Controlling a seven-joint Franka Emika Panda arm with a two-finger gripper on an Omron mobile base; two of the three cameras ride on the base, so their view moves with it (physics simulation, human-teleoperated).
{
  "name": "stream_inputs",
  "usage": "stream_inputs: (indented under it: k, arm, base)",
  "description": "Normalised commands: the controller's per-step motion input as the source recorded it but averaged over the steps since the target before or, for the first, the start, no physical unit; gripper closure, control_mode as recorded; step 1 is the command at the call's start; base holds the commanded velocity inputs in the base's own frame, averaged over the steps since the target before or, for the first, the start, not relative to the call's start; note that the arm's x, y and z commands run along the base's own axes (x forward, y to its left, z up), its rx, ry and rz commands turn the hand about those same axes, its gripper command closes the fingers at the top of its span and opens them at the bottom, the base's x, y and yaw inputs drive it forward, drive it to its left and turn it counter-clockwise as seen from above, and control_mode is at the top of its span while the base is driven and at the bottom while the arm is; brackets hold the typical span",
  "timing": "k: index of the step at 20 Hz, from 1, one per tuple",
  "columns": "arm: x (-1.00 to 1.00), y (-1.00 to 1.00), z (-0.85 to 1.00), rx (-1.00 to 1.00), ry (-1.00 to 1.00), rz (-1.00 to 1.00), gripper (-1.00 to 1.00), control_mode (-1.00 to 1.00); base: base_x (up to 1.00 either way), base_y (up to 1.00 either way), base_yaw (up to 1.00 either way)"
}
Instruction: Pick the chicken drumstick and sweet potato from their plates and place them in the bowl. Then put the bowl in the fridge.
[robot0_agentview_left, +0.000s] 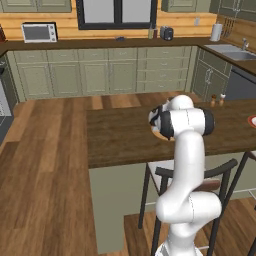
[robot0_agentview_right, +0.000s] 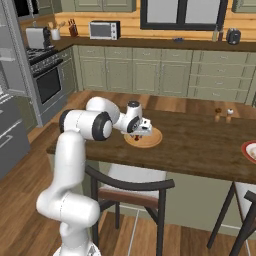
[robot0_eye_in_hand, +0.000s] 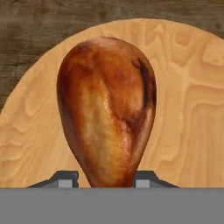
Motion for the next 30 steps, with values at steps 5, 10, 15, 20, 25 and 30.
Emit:
stream_inputs:
  k: [5, 10, 15, 20, 25, 30]
  arm:
    - [-0.09, 0.0, -0.22, 0.01, 0.1, 0.0, 1.0, -1.0]
    - [-0.47, -0.16, 0.0, 0.0, 0.08, -0.01, 1.0, -1.0]
    - [-0.69, -0.12, 0.11, 0.02, -0.06, 0.0, 1.0, -1.0]
    - [-0.95, 0.0, 0.75, 0.01, -0.15, -0.06, 1.0, -1.0]
    - [-0.98, 0.0, 1.0, 0.0, 0.21, -0.15, 1.0, -1.0]
    - [-1.0, 0.02, 0.92, 0.0, 0.0, -0.06, 1.0, -1.0]
  base:
    - [0.0, 0.0, 0.0]
    - [0.0, 0.0, 0.0]
    - [0.0, 0.0, 0.0]
    - [0.0, 0.0, 0.0]
    - [0.0, 0.0, 0.0]
    - [0.0, 0.0, 0.0]
